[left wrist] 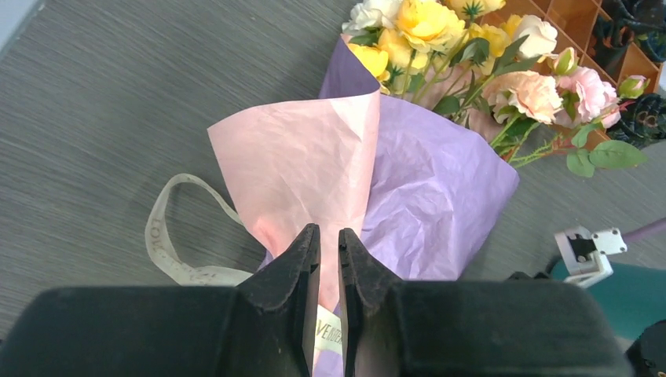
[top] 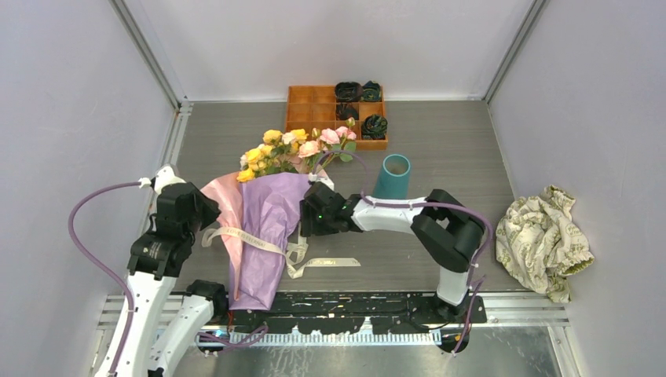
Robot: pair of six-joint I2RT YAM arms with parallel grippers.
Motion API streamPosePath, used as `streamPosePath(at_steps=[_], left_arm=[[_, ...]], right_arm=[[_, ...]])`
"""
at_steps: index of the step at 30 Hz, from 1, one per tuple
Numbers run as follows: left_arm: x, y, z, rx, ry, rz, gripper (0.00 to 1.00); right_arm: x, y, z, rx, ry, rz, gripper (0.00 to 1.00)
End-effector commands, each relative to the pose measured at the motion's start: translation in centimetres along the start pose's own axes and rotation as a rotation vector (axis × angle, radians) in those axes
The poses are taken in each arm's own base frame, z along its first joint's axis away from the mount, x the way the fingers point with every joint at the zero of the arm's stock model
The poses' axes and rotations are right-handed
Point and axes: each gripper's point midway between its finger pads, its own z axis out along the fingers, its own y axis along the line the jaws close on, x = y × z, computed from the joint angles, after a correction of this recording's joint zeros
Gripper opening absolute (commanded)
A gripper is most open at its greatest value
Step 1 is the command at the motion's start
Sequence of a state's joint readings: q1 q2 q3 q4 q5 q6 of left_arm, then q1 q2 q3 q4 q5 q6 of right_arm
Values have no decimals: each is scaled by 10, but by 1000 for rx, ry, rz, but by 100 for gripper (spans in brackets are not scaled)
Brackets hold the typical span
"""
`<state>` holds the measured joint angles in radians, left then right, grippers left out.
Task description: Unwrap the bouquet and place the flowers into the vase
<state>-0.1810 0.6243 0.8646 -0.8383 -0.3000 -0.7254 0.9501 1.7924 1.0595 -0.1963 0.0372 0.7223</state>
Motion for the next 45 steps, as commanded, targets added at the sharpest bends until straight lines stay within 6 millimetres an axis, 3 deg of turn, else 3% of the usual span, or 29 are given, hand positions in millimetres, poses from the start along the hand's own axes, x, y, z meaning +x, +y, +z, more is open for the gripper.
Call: streamPosePath(at_steps=[1,10,21,28,31,36,39,45], left_arm=[[-14,-18,-2,92,-52,-23,16],[8,-18,15,96,6,-16,16],[20,-20,24,112,37,-31,15],[33,-22,34,121,76,-45,15],[39,-23,39,125,97,-53,14],[52,-25,51,132,135,-68,15],[63,-27,59,142,169,-77,14],[83,-32,75,154,249,-72,13]], right_arm=[[-19,62,-3,-195,-30,32,63],[-23,79,-17,-263,-73,68,64],[-32,108,36,-292,-14,81,64],[-63,119,44,-309,-57,107,60],[-74,113,45,-289,-71,121,48],[-98,93,47,-232,-99,143,14],[-115,75,45,-176,-120,141,1],[-150,27,28,-39,-183,126,1]])
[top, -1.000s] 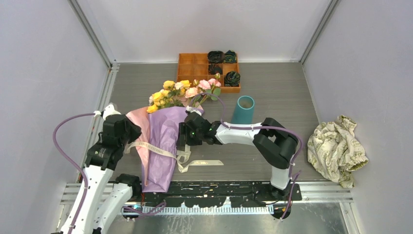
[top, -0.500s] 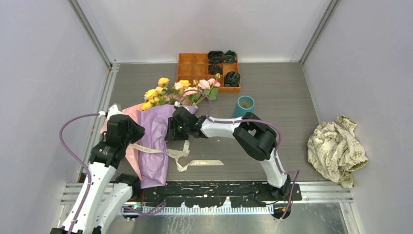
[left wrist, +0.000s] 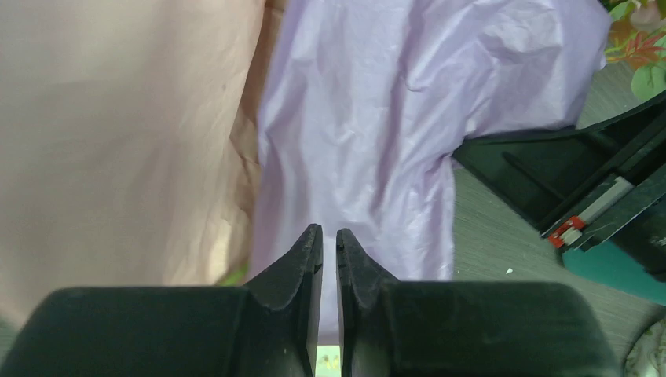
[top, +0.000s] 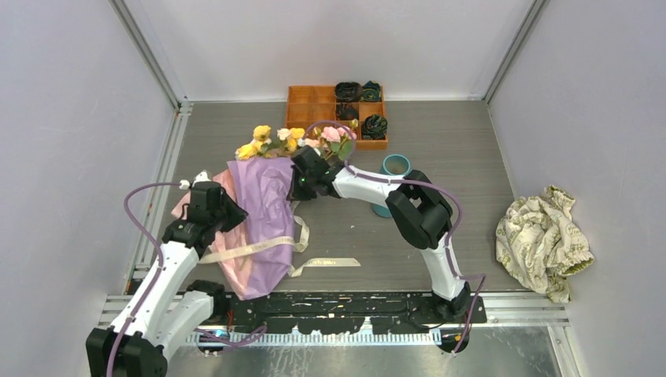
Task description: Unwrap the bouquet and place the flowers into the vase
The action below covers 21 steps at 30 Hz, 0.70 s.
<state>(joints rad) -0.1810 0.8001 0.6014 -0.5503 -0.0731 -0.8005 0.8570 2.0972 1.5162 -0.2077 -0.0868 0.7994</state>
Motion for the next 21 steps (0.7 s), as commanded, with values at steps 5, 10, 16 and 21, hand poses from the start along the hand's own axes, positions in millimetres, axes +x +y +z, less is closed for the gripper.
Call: streamPosePath(at_steps=[5,10,16,21], left_arm=[[0,-18,23,71,20,-15,12],[9,-19,30,75,65,-12,11],[9,-19,31,71,69,-10,11],[8,-19,31,70,65,-7,11]], right_arm=[[-82,-63,-43,249,-190,-53,1],[-86,-91,-61,364,-182,-86,20],[-84,-84,-92,350,-212,-138,48],[-76,-65,-139,379,-281,-260,52]])
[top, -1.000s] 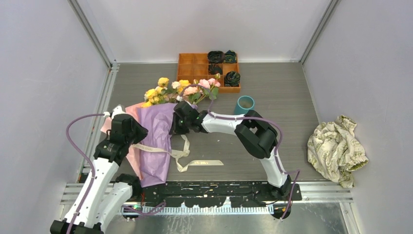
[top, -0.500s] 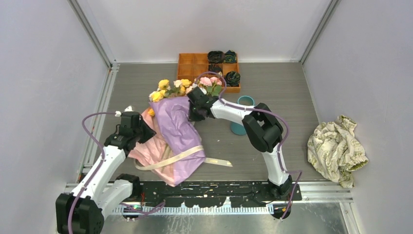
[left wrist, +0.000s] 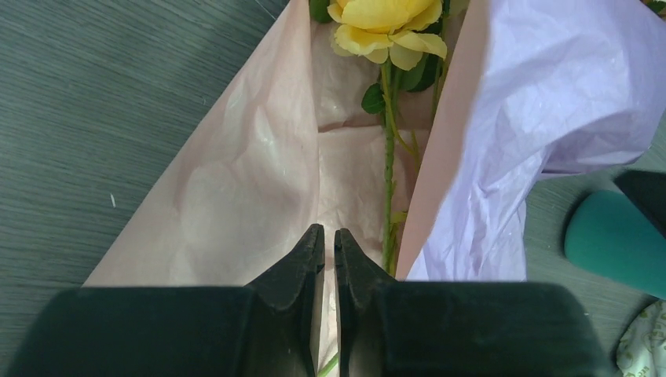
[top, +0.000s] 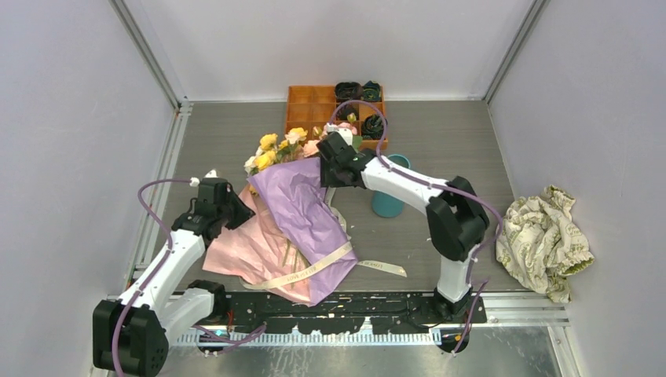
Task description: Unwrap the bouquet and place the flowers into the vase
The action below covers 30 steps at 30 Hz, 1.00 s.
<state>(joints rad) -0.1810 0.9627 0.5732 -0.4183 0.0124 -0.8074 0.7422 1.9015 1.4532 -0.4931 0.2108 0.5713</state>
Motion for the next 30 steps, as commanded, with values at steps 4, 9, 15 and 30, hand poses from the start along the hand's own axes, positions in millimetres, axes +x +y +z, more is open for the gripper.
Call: streamPosePath(at_steps=[4,9,15,30], left_arm=[[-8,-17,1,68,-25,1,11],[-8,-27,-2,100,-20,14,10],[-3,-43,2,140,-9,30,11],[11,-47,31,48,18,90,10]], right_arm=[[-11,20,-95,-38,-187,-162,54],[49,22,-100,-77,-84,-194,54],[111,33,-104,-159,12,-191,54],[225,-4,-146,-70,137,-247,51]])
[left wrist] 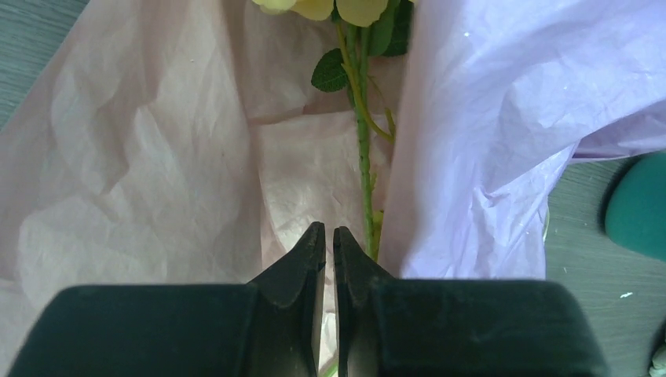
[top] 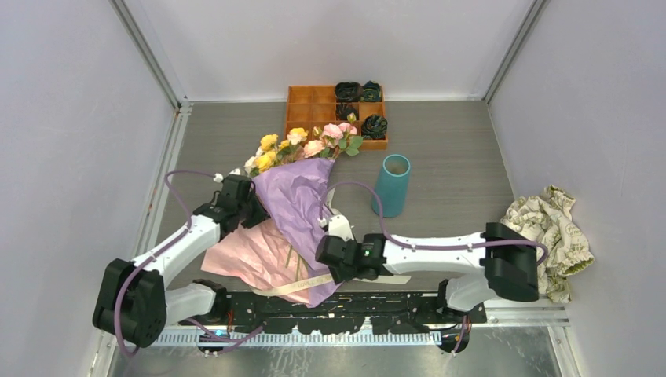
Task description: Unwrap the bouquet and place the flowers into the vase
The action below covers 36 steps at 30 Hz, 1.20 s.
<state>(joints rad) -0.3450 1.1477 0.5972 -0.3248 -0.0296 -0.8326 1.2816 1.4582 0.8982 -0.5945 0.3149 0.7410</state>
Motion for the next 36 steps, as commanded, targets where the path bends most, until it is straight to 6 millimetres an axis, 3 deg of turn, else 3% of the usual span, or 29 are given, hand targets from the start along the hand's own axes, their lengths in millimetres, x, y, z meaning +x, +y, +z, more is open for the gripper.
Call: streamPosePath(at_steps=[1,5,8,12,17,20,24,28,32,35,36], left_arm=[[-25,-22,3,38,-77,-1,10],[-24,-24,10,23,-71,11,9],[-24,-28,15,14,-68,18,9],[-23,-38,18,12,-56,40,7],[-32,-69,5,120,-93,67,8],[-39,-97,-11,234,-108,74,8],[-51,-126,-30,363,-147,95,10],[-57,-146,-31,423,-141,144,11],[-52,-157,-21,443,-84,162,10],[-52,-155,-20,441,-90,161,10],[-52,-155,-21,441,-97,162,10]], right_arm=[[21,-1,-31,10,-29,87,51],[41,-5,-51,17,-37,99,51],[37,-8,-66,24,-86,105,50],[5,-11,-86,38,-219,112,54],[-46,-3,-96,118,-400,8,75],[-75,9,-95,211,-474,-65,80],[-95,23,-79,324,-508,-166,80],[-108,30,-53,370,-491,-211,80],[-122,19,-32,428,-475,-202,78],[-132,4,-18,469,-449,-196,67],[-134,-1,-14,483,-442,-190,52]])
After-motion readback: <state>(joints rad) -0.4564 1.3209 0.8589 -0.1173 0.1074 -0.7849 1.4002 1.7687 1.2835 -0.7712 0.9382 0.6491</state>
